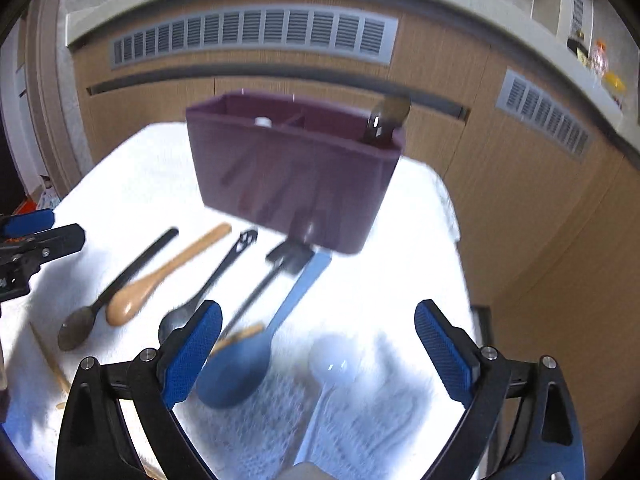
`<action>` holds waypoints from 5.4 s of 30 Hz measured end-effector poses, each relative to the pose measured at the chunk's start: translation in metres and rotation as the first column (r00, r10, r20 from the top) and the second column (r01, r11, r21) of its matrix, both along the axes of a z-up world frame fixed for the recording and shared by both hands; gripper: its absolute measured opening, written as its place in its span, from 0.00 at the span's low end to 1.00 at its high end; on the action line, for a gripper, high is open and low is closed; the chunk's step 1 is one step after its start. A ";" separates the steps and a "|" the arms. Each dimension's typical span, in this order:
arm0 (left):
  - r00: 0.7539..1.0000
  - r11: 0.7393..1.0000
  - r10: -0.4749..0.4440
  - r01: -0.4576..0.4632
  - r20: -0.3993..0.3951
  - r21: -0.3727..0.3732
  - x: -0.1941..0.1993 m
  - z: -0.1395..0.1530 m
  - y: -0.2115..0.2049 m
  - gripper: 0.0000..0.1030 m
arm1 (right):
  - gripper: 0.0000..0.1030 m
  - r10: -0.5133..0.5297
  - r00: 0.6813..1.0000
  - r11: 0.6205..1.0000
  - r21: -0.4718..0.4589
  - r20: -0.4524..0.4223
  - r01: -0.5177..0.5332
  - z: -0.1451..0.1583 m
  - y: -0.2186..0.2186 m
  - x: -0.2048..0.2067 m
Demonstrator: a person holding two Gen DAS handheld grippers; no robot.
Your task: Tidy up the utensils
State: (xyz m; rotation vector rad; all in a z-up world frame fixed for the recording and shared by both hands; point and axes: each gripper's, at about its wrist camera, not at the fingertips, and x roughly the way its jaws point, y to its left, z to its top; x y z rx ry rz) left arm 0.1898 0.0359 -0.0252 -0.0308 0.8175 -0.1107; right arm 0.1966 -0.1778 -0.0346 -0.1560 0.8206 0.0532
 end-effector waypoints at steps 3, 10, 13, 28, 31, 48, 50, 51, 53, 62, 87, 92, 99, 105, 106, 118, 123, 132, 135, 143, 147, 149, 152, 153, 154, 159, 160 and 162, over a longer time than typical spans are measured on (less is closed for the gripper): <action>1.000 0.999 0.027 -0.027 0.013 0.028 -0.001 0.001 0.002 0.74 | 0.96 -0.007 0.999 0.998 0.055 -0.049 0.009 -0.004 0.001 0.009; 0.999 0.999 0.038 -0.038 0.004 0.014 0.001 -0.003 0.011 0.76 | 0.73 -0.101 0.985 0.991 0.073 -0.139 0.112 -0.026 0.011 0.070; 0.999 0.999 0.040 -0.040 -0.004 0.008 0.002 -0.004 0.015 0.76 | 0.66 -0.102 0.979 0.990 0.074 -0.174 0.116 -0.038 0.014 0.089; 0.997 0.998 0.050 -0.051 -0.066 -0.021 0.007 -0.016 0.024 0.79 | 0.29 0.152 0.977 0.988 0.057 -0.152 -0.145 -0.027 0.024 0.011; 0.996 0.999 0.035 -0.036 -0.078 -0.021 0.006 -0.019 0.022 0.79 | 0.29 0.152 0.981 0.988 0.036 -0.119 -0.149 -0.022 0.017 0.001; 0.969 0.974 -0.228 0.225 -0.094 -0.039 -0.053 -0.027 0.001 0.63 | 0.25 0.184 0.981 0.983 0.032 -0.062 -0.182 -0.004 0.002 -0.018; 0.963 0.969 -0.245 0.241 -0.108 -0.047 -0.061 -0.028 0.001 0.59 | 0.25 0.193 0.979 0.981 0.043 -0.066 -0.190 -0.004 0.000 -0.025; 0.962 0.968 -0.249 0.245 -0.113 -0.048 -0.063 -0.029 0.001 0.59 | 0.25 0.196 0.979 0.980 0.046 -0.064 -0.193 -0.004 -0.001 -0.027; 0.964 0.971 -0.237 0.234 -0.116 -0.041 -0.061 -0.027 0.002 0.59 | 0.25 0.190 0.980 0.981 0.045 -0.058 -0.188 -0.004 -0.003 -0.028; 0.984 0.992 -0.116 0.107 -0.134 -0.072 -0.040 -0.026 0.014 0.60 | 0.25 0.060 0.989 0.993 0.109 -0.132 -0.046 -0.025 0.000 0.011; 0.982 0.990 -0.132 0.124 -0.133 -0.064 -0.043 -0.032 -0.004 0.61 | 0.27 0.039 0.989 0.990 0.132 0.141 -0.058 0.059 -0.006 -0.027; 0.987 0.990 -0.139 0.138 -0.084 -0.021 -0.047 -0.030 -0.008 0.61 | 0.05 0.040 0.983 0.987 0.145 0.180 -0.067 0.075 -0.014 -0.036; 0.984 0.986 -0.135 0.144 -0.113 0.080 -0.038 -0.043 -0.025 0.58 | 0.05 0.068 0.987 0.985 0.148 0.146 -0.089 0.057 -0.014 -0.039; 0.991 0.991 -0.106 0.112 -0.077 0.077 -0.031 -0.038 -0.019 0.33 | 0.05 0.101 0.986 0.981 0.154 0.131 -0.121 0.045 -0.017 -0.039; 0.993 0.992 -0.101 0.105 -0.060 0.072 -0.032 -0.035 -0.016 0.33 | 0.05 0.102 0.986 0.981 0.153 0.133 -0.122 0.043 -0.018 -0.039; 0.981 0.993 -0.115 0.108 0.154 0.054 -0.048 0.032 -0.006 0.13 | 0.04 0.117 0.990 0.983 0.133 0.080 -0.127 0.036 -0.011 -0.032; 0.978 0.992 -0.120 0.112 0.173 0.055 -0.054 0.040 -0.007 0.13 | 0.04 0.181 0.982 0.975 0.122 0.058 -0.186 0.038 -0.004 -0.047; 0.987 0.996 -0.080 0.075 0.137 0.038 -0.059 0.033 0.014 0.13 | 0.31 0.204 0.979 0.979 0.019 -0.022 -0.204 0.015 -0.018 -0.073; 0.994 0.998 -0.068 0.066 0.085 0.023 -0.057 0.019 0.022 0.13 | 0.31 0.185 0.981 0.983 0.013 -0.062 -0.184 0.001 -0.025 -0.077; 0.999 0.999 -0.053 0.053 0.001 0.012 -0.050 -0.005 0.032 0.14 | 0.31 0.104 0.991 0.995 0.021 -0.086 -0.102 -0.016 -0.040 -0.043; 0.998 0.999 -0.053 0.053 -0.021 0.005 -0.048 -0.010 0.033 0.14 | 0.31 0.068 0.989 0.997 0.050 -0.130 -0.062 -0.026 -0.047 -0.013; 0.997 0.998 -0.062 0.062 -0.034 0.001 -0.046 -0.013 0.032 0.15 | 0.31 0.119 0.986 0.992 0.062 -0.114 -0.113 -0.024 -0.039 -0.016; 0.995 0.996 -0.084 0.084 -0.053 0.000 -0.042 -0.018 0.025 0.15 | 0.31 0.207 0.974 0.977 0.064 -0.094 -0.202 -0.019 -0.023 -0.023; 0.994 0.996 -0.092 0.092 -0.056 -0.004 -0.041 -0.019 0.023 0.15 | 0.31 0.231 0.968 0.972 0.070 -0.094 -0.225 -0.018 -0.018 -0.025; 0.993 0.995 -0.101 0.100 -0.058 -0.008 -0.041 -0.020 0.020 0.15 | 0.31 0.248 0.964 0.968 0.067 -0.093 -0.242 -0.017 -0.013 -0.026; 0.982 0.985 -0.175 0.175 -0.063 -0.011 -0.049 -0.023 0.011 0.31 | 0.31 0.254 0.962 0.967 0.039 -0.104 -0.251 -0.017 -0.009 -0.034; 0.978 0.980 -0.198 0.198 -0.066 -0.005 -0.053 -0.024 0.011 0.35 | 0.31 0.255 0.961 0.967 0.039 -0.109 -0.252 -0.019 -0.011 -0.037; 0.972 0.975 -0.223 0.224 -0.067 0.001 -0.061 -0.025 0.015 0.45 | 0.31 0.264 0.957 0.965 0.038 -0.122 -0.261 -0.022 -0.017 -0.045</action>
